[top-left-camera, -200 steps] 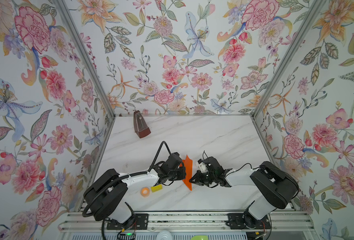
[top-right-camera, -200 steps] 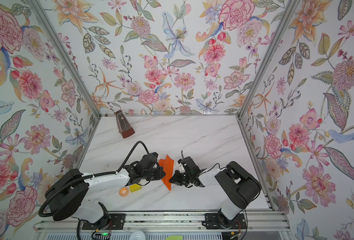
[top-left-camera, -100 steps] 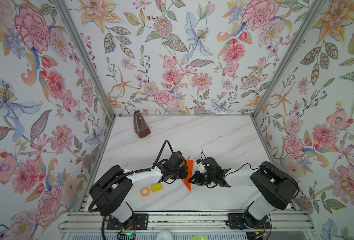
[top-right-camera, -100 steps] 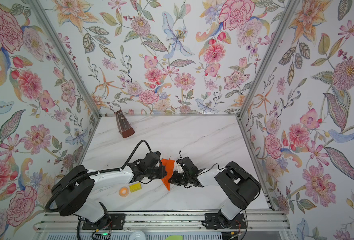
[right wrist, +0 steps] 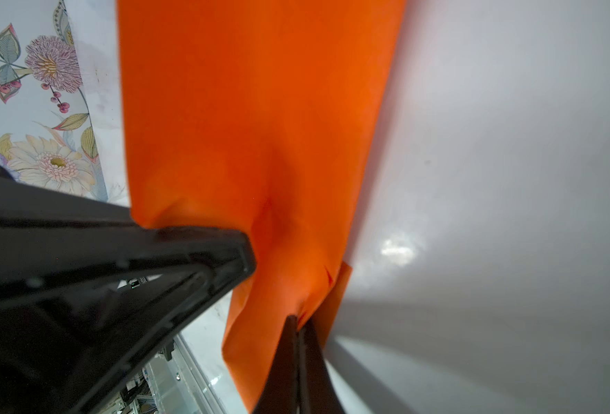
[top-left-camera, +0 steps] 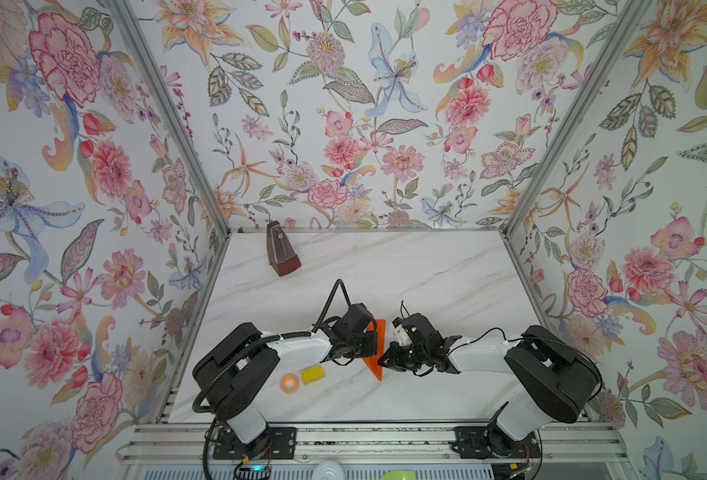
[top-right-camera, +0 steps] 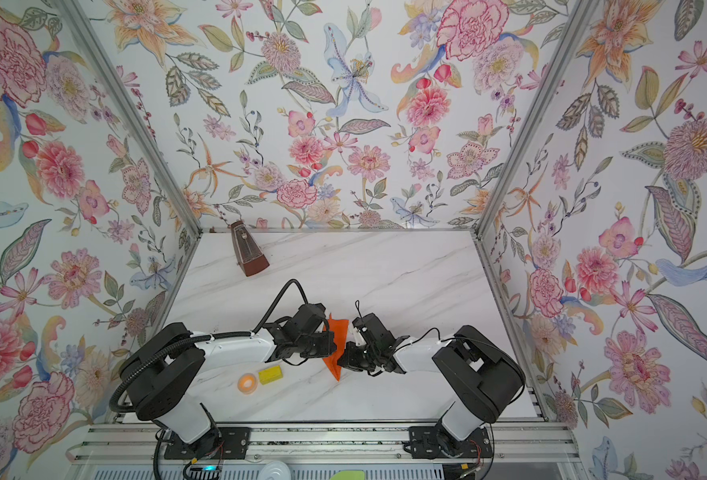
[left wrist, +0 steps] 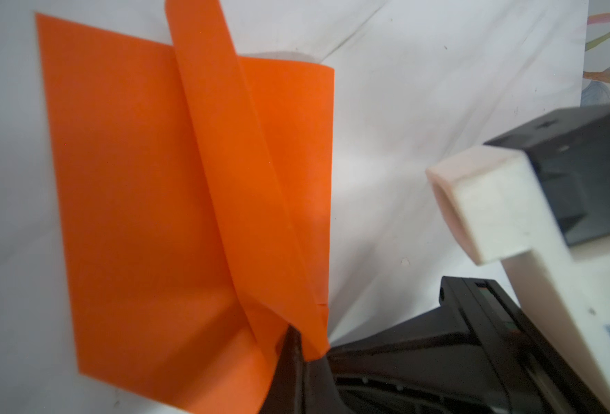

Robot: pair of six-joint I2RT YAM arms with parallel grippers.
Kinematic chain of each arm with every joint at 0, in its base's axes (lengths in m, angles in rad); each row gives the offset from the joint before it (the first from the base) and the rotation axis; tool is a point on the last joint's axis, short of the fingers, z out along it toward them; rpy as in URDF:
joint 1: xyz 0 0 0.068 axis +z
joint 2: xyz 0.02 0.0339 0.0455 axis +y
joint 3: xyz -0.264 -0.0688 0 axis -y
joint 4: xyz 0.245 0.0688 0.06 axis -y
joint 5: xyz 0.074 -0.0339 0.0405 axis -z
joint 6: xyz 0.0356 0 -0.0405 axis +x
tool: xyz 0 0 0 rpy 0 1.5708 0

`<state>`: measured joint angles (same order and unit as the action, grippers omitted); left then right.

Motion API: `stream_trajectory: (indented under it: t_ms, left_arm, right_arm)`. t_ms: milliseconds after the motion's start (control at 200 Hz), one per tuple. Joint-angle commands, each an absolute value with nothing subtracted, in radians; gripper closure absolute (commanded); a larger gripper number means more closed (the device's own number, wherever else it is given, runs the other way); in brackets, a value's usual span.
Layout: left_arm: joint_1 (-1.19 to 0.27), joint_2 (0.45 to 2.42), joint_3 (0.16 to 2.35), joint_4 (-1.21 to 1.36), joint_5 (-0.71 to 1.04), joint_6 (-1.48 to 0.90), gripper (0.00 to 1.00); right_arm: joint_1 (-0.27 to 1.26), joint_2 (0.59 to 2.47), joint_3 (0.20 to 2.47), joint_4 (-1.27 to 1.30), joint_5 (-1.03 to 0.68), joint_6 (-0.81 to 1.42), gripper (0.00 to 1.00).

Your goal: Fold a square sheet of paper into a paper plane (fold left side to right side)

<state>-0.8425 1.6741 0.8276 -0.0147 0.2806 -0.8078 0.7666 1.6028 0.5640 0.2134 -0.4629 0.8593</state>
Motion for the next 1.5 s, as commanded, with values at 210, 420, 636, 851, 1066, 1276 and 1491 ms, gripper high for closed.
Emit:
stream_trajectory:
  t_ms: [210,420,636,851,1066,1276,1491]
  left_arm:
    - [-0.835,1.729,0.878,0.002,0.283,-0.779,1.00]
    - [-0.836,1.733,0.865,0.012,0.290,-0.782,1.00]
    - [-0.836,1.686,0.824,0.032,0.265,-0.800,1.00]
    - [-0.836,1.693,0.806,0.066,0.277,-0.815,1.00]
    - [-0.836,1.701,0.788,0.096,0.279,-0.828,1.00]
    - [-0.836,1.697,0.767,0.122,0.278,-0.841,1.00]
    - [-0.836,1.687,0.746,0.139,0.272,-0.850,1.00]
  right_arm:
    - [0.777,1.642,0.555,0.086,-0.411,0.829,1.00]
    - [0.776,1.595,0.573,0.010,-0.380,0.830,0.94]
    - [0.770,1.471,0.600,-0.123,-0.321,0.853,0.83]
    - [0.779,1.378,0.630,-0.190,-0.292,0.910,0.78]
    - [0.806,1.371,0.593,-0.031,-0.334,1.073,0.74]
    - [0.833,1.426,0.575,0.125,-0.347,1.178,0.68]
    - [0.851,1.494,0.585,0.135,-0.318,1.222,0.69]
